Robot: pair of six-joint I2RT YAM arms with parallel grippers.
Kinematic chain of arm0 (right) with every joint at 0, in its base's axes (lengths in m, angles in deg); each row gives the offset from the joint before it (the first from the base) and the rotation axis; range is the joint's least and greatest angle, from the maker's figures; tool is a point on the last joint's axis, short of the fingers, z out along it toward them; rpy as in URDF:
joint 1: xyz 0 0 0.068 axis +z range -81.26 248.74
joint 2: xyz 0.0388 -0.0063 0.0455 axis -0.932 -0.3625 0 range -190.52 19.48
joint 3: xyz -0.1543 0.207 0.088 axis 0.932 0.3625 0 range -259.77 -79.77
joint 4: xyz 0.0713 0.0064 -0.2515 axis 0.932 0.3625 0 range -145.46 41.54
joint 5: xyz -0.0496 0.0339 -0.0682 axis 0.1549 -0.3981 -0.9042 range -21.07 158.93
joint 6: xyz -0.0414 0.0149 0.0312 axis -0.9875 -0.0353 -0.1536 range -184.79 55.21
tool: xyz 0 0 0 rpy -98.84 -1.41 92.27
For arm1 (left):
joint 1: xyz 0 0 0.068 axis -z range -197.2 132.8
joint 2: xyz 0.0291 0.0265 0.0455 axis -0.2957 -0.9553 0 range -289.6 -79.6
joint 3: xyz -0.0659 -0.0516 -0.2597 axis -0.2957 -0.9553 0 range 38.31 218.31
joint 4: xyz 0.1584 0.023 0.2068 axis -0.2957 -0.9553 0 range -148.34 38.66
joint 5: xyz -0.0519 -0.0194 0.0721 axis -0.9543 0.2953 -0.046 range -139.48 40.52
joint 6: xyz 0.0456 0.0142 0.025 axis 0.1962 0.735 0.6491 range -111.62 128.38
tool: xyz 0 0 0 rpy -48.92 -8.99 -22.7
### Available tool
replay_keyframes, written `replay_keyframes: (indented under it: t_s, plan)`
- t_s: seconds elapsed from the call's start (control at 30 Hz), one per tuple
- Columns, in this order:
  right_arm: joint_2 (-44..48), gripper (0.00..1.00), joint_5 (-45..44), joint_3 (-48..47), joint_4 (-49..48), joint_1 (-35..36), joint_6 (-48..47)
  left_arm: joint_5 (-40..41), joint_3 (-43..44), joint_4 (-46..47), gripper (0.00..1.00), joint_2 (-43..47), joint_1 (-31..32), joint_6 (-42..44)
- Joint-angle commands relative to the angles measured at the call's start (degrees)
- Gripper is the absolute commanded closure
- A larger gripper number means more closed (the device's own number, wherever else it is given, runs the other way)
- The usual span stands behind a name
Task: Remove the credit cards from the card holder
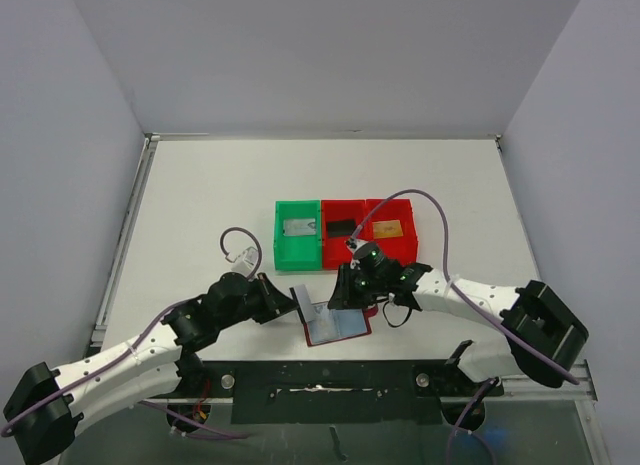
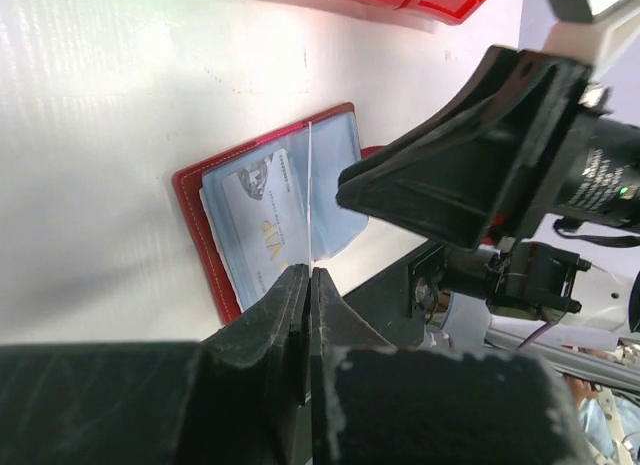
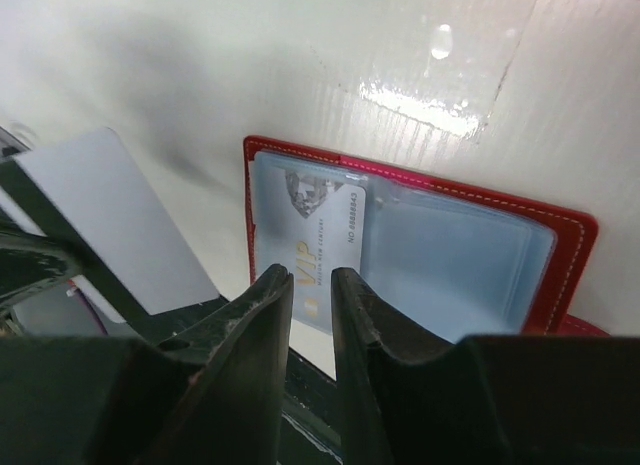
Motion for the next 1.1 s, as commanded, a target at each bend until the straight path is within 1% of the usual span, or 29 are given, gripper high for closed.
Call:
replay_keyframes:
  t_s: [0.0,0.1,0.17,0.23,0.33,0.4,0.43,0.5,0.57,0.67,0.8,0.87,0.93,0.97,1.0,1.07]
  plan:
    - [-3.76,0.76,1.67,-1.28,-2.16,1.55,0.34,2.65,0.46,-2.82,1.0,1.94,-0.33,0.52]
    - [-5.43,0.76,-1.46,-0.17,2.59,1.64,0.0,2.79,0.42,-2.51,1.0,2.12,-0.37,0.24]
    - [-5.14,0.75,-2.61,2.34,2.99,0.51,-0.21,2.58,0.63,-1.36,1.0,2.01,-0.34,0.28]
    - [-4.12,0.75,-0.69,2.79,2.01,-1.21,-1.65,2.8,1.45,-1.18,1.0,1.47,-0.32,0.97]
    - [-0.77,0.74,1.36,-1.4,4.83,-1.41,-3.17,3.1,2.69,-1.22,1.0,0.66,-0.34,2.35]
    - [2.29,0.68,1.07,-2.68,6.05,-1.66,-3.08,3.64,3.13,-0.71,1.0,0.53,-0.35,3.05]
    - [3.96,0.63,1.15,-2.66,5.55,-2.04,-3.08,3.91,3.16,-0.11,1.0,0.63,-0.39,3.12]
    - [6.87,0.49,0.99,-2.18,4.57,-3.77,-3.16,4.12,2.99,1.62,1.0,0.75,-0.42,3.26]
    - [9.04,0.44,1.07,-1.23,3.65,-7.01,-3.42,3.83,3.06,3.55,1.0,0.43,-0.46,3.71]
    - [11.68,0.4,3.15,0.02,1.06,-10.51,-4.95,3.65,3.37,5.39,1.0,-0.48,-0.5,4.52]
    - [14.54,0.33,2.93,1.14,-1.96,-11.08,-6.17,2.0,4.39,6.64,1.0,-1.45,-0.58,6.4]
    - [15.78,0.32,5.62,3.7,-6.99,-10.87,-6.73,1.32,4.52,7.59,1.0,-1.28,-0.71,6.92]
    - [16.98,0.31,10.32,7.89,-16.83,-10.45,-7.91,1.09,4.23,9.6,1.0,-1.04,-0.73,7.83]
    - [17.53,0.31,11.32,9.49,-20.13,-10.2,-8.13,0.95,4.14,10.2,1.0,-1.1,-0.84,8.09]
    - [17.83,0.31,11.3,10.58,-21.9,-10.01,-8.17,0.44,4.02,10.91,1.0,-1.31,-1.18,8.31]
    - [17.95,0.32,9.68,10.82,-22.31,-9.94,-8.17,-2.91,3.18,13.65,1.0,-1.97,-2.63,7.21]
